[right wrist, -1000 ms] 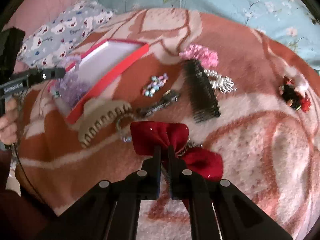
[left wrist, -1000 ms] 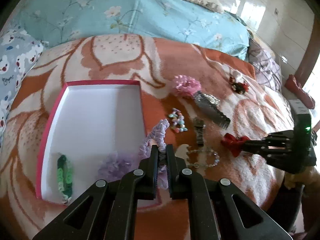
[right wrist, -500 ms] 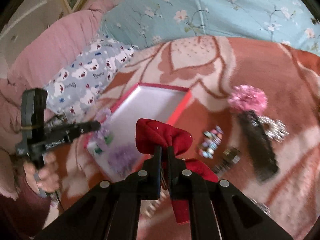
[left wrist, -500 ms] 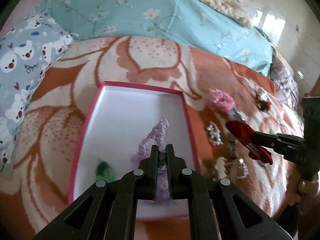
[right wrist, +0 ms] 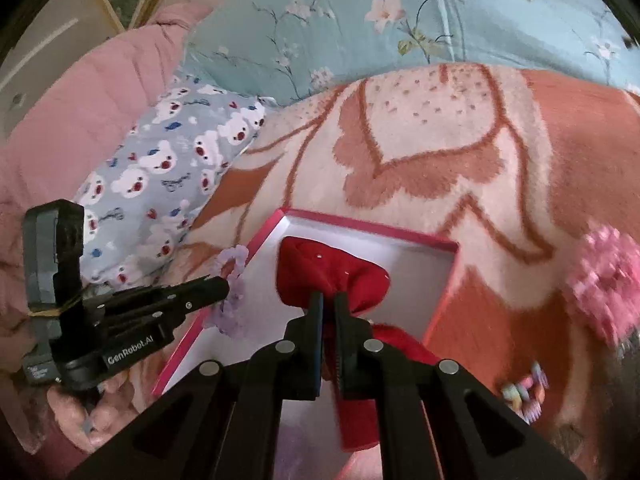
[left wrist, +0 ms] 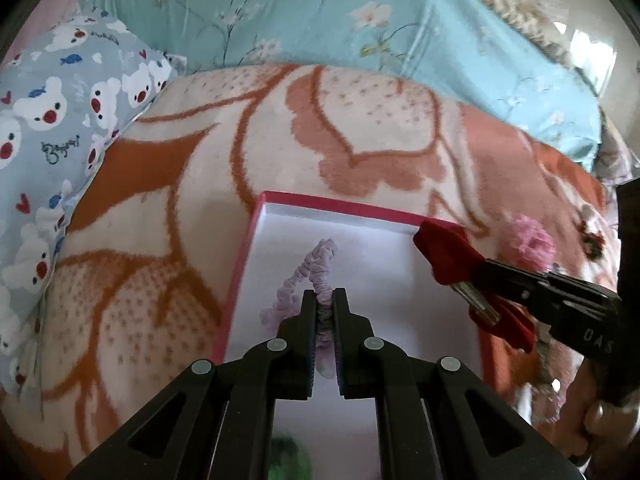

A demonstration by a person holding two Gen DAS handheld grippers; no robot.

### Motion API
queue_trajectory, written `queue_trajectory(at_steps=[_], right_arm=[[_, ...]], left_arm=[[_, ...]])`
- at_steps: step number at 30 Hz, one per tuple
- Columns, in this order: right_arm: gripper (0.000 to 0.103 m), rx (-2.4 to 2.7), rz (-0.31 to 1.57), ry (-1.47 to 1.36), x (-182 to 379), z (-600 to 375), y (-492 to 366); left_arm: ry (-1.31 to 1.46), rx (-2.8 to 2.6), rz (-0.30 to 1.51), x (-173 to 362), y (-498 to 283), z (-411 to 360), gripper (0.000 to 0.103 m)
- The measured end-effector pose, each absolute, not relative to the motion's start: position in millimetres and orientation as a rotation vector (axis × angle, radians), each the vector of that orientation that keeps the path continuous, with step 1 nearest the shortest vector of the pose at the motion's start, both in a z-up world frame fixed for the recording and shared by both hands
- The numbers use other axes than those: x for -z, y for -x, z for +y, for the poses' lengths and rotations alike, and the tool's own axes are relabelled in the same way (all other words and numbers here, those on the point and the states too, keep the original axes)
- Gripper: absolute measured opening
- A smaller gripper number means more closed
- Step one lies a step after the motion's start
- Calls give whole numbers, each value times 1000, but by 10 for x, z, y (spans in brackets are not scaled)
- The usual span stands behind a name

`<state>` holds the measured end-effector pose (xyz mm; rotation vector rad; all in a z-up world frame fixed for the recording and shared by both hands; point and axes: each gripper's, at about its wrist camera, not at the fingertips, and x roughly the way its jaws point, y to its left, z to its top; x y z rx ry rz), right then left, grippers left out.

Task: Organize jewelry
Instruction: 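Lower red bow into box with right tool while left tool releases lilac tie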

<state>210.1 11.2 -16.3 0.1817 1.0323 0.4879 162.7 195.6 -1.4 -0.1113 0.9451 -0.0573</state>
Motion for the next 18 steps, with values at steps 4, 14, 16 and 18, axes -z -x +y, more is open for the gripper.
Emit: queue_trajectory(at_steps=[4, 14, 16, 18], right_arm=[[4, -446, 1048, -155, 356, 209, -2343], [5, -468, 1151, -159, 705, 294, -2534], [10, -479, 1149, -189, 694, 262, -2543], [13, -483, 1144, -218, 680, 224, -2547]], left_arm=[[108, 30, 982, 202, -1883, 1973, 6], [89, 29, 1072, 572, -2240, 1889, 8], [90, 34, 1069, 587, -2245, 1895, 8], [97, 36, 1074, 592, -2262, 1907, 9]])
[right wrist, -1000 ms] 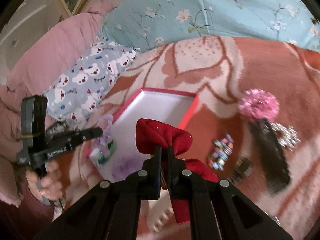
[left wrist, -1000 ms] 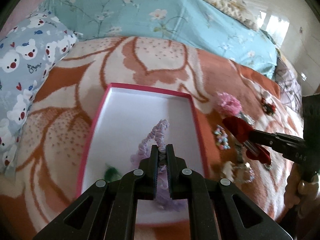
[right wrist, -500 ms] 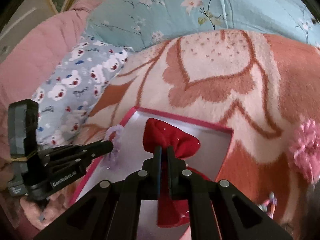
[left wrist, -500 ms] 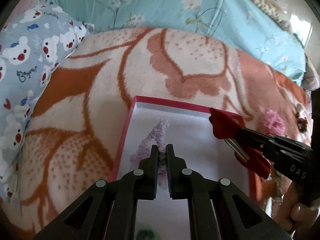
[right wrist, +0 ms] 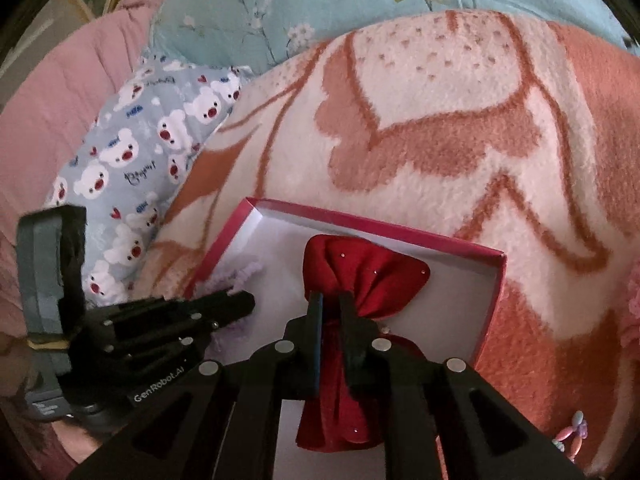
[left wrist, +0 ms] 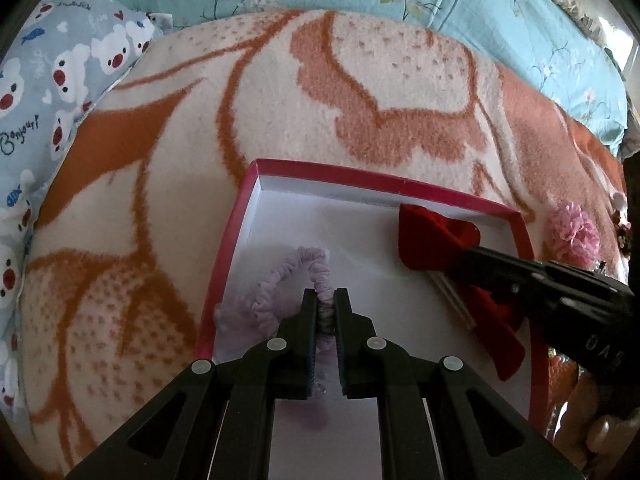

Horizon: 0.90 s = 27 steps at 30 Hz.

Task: Organize jewelry
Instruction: 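Lower red bow into box with right tool while left tool releases lilac tie, then grasp the beige claw clip with the left tool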

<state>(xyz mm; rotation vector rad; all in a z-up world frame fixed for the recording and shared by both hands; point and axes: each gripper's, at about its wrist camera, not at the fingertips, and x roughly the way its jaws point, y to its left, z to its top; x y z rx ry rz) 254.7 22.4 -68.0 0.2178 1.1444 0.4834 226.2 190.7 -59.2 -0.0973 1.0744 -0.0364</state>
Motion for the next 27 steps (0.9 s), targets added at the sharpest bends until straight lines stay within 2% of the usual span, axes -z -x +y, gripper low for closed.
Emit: queue_trajectory(at_steps=[2, 4, 8, 11, 12, 13, 27], right_arm=[[17, -493, 1137, -242, 645, 195, -2538], [31, -497, 1124, -264, 598, 166, -2521], [34, -509, 1095, -294, 458, 104, -2470], [42, -508, 1073, -320, 330, 10, -2405], [49, -503, 1063, -326, 291, -33, -2374], [52, -494, 1050, -331, 236, -107, -2322], [54, -288, 1029, -335, -110, -1289, -1648]], left_arm=[[102, 39, 1077, 579, -2233, 1913, 13], [105, 40, 1079, 568, -2207, 1915, 26], [97, 39, 1076, 522, -2143, 1880, 36], [91, 36, 1064, 437, -2027, 1857, 53], [85, 30, 1054, 401, -1987, 1847, 62], [77, 20, 1041, 354, -1932, 1832, 65], [74, 111, 969, -126, -1340, 1406, 67]])
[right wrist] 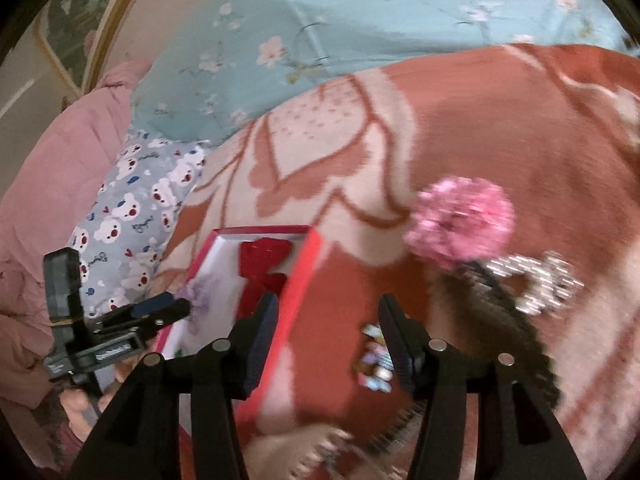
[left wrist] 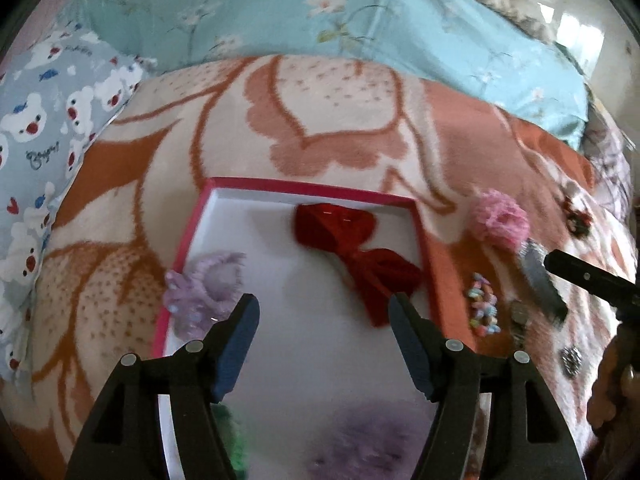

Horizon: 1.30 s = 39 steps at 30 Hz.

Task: Organize jewelry
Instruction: 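Grasp the beige claw clip with the left tool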

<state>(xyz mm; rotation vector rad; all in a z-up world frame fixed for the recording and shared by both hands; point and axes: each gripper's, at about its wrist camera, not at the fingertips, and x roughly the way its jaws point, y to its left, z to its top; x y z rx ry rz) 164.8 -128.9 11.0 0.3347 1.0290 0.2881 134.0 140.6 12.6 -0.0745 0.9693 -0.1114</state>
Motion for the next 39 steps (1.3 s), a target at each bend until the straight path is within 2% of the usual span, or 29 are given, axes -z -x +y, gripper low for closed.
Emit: queue_trajectory(at_steps=[11, 16, 22, 34, 37, 38, 39], right_arm=[[54, -194, 1024, -287, -215, -1765, -1246], [59, -151, 1037, -197, -214, -1909, -1087], [70, -143, 1073, -92, -124, -1977, -1082], [71, -205, 1204, 137, 323, -1740, -1377], [67, -202, 1206, 150, 375, -1730, -1396], [62, -197, 1203, 150, 376, -1738, -1392], [50, -186, 1198, 153, 370, -1750, -1387]], left_arm=[[-5, 261, 972, -315, -978, 906, 68], [-91, 358, 978, -337, -748, 664, 72], [-253, 477, 1042, -112, -613, 321, 76], [-488, 487, 1162, 395, -811, -71, 78], [-555, 477, 1151, 503, -778, -164, 74], [-567, 480, 1153, 528, -774, -188, 70], [-559, 493, 1166, 557, -769, -202, 57]])
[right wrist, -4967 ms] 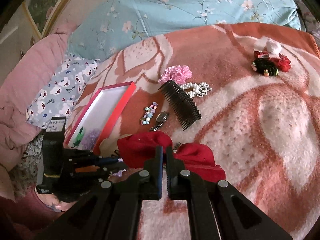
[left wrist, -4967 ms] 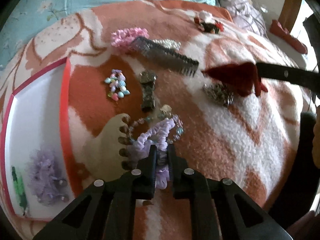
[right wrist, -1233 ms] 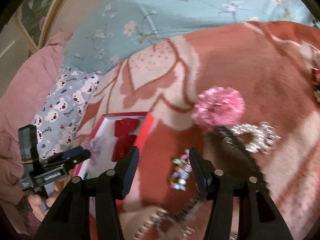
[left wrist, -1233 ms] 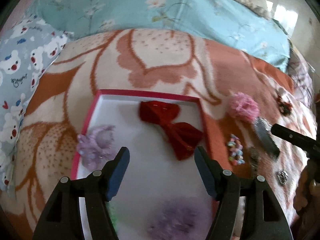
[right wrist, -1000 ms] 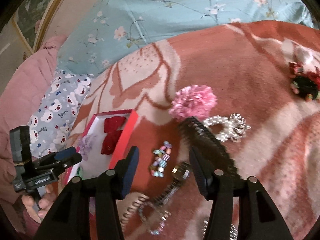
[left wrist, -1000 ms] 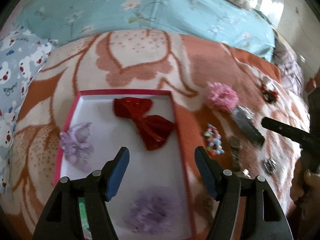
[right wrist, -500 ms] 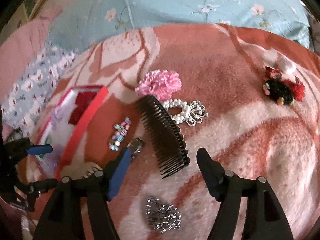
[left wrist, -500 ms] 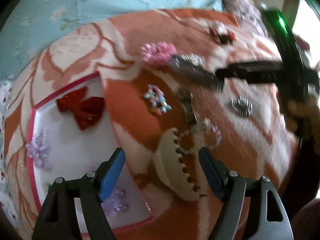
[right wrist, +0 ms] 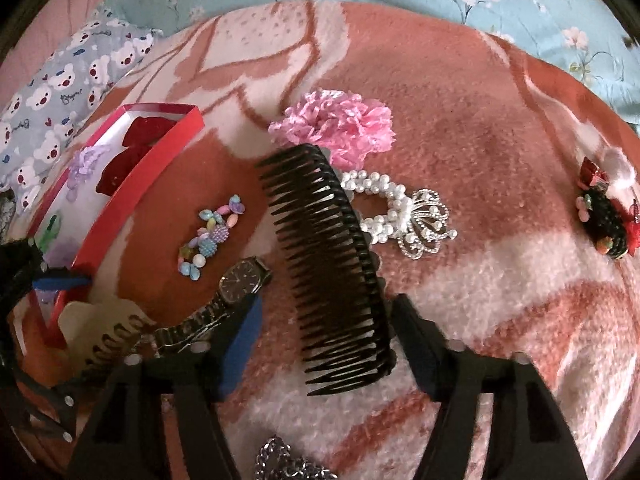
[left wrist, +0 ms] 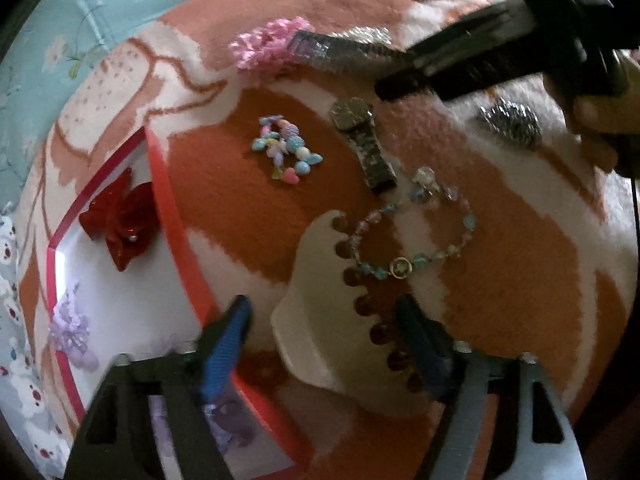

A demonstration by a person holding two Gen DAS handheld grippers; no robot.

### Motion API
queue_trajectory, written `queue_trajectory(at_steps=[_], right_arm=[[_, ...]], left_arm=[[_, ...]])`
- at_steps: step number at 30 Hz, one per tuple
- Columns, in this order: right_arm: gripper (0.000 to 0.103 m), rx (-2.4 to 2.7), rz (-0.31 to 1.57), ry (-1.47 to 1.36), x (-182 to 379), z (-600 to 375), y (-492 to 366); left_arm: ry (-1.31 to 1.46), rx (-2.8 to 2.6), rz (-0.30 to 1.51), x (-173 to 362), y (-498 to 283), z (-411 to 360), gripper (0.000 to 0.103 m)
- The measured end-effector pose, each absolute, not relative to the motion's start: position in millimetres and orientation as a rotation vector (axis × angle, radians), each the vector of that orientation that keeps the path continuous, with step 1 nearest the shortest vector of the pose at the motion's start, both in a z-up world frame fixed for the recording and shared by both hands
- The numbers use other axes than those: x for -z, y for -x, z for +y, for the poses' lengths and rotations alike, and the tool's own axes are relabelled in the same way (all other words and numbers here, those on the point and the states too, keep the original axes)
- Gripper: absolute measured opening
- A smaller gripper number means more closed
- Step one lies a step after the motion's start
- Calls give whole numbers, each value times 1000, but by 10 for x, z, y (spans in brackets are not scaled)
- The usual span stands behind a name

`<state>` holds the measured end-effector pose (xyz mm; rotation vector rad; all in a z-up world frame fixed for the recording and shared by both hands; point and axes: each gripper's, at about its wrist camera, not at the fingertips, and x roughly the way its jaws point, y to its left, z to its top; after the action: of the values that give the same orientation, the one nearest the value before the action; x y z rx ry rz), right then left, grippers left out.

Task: Organize jewelry
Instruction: 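Grasp the beige claw clip with the left tool, then carry claw clip toward box with left tool while right tool carries black comb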

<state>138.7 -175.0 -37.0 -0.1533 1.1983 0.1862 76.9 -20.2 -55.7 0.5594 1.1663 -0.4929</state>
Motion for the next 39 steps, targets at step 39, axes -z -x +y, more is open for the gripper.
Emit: queue_trajectory(at_steps=[39], right_arm=[[9, -193, 1165, -79, 291, -1725, -1208]], left_arm=[[-108, 300, 964, -429, -385, 993, 47]])
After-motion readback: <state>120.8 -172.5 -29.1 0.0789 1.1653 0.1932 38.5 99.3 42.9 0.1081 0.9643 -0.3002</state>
